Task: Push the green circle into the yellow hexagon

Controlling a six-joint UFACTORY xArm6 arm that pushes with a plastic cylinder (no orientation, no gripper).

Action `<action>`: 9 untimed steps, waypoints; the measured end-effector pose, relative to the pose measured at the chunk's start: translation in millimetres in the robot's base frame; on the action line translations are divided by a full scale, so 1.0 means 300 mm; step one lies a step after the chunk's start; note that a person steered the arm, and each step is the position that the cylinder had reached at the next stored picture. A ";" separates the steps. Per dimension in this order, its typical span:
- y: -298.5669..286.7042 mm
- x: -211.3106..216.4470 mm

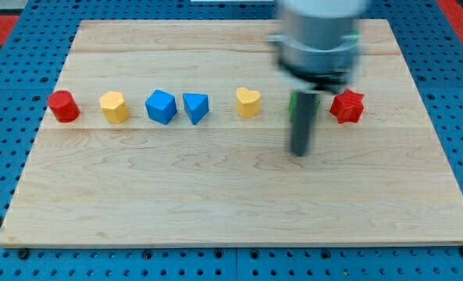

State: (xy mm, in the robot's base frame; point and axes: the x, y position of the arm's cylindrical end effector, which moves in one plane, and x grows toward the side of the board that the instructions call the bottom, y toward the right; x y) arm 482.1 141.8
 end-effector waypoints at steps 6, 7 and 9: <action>-0.137 -0.761; -0.051 -0.848; -0.695 -0.569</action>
State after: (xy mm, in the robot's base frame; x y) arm 311.4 -66.7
